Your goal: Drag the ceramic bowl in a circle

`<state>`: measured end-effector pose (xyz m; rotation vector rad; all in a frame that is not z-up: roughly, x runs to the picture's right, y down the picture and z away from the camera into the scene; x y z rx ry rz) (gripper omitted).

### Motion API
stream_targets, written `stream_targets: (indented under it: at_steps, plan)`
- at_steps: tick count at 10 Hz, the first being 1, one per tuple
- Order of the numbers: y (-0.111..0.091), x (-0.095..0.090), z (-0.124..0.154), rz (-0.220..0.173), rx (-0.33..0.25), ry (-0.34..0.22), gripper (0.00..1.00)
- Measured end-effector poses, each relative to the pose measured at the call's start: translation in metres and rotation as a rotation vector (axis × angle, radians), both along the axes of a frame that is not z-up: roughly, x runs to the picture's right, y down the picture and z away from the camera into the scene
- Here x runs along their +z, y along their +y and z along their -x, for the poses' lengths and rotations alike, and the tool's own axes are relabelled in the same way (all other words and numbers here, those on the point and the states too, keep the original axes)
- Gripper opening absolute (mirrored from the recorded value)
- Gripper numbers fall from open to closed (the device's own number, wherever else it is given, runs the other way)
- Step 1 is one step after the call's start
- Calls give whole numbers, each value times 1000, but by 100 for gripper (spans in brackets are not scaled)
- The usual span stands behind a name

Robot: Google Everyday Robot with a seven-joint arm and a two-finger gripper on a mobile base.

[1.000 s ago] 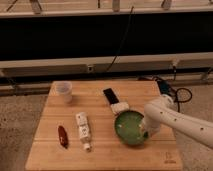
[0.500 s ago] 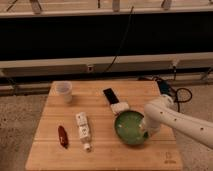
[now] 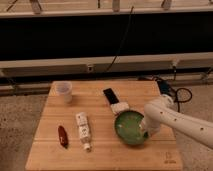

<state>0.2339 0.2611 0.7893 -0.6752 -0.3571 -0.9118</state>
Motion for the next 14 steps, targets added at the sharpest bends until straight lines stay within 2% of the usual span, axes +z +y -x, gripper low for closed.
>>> stream_targets:
  at_steps: [9,11,14]
  plan:
    - [0,0,0,0,-2,-2,0]
    - [-13,-10,14,-16,-28,-48,0]
    - [-34,-33,75,-46,-107,-163,0]
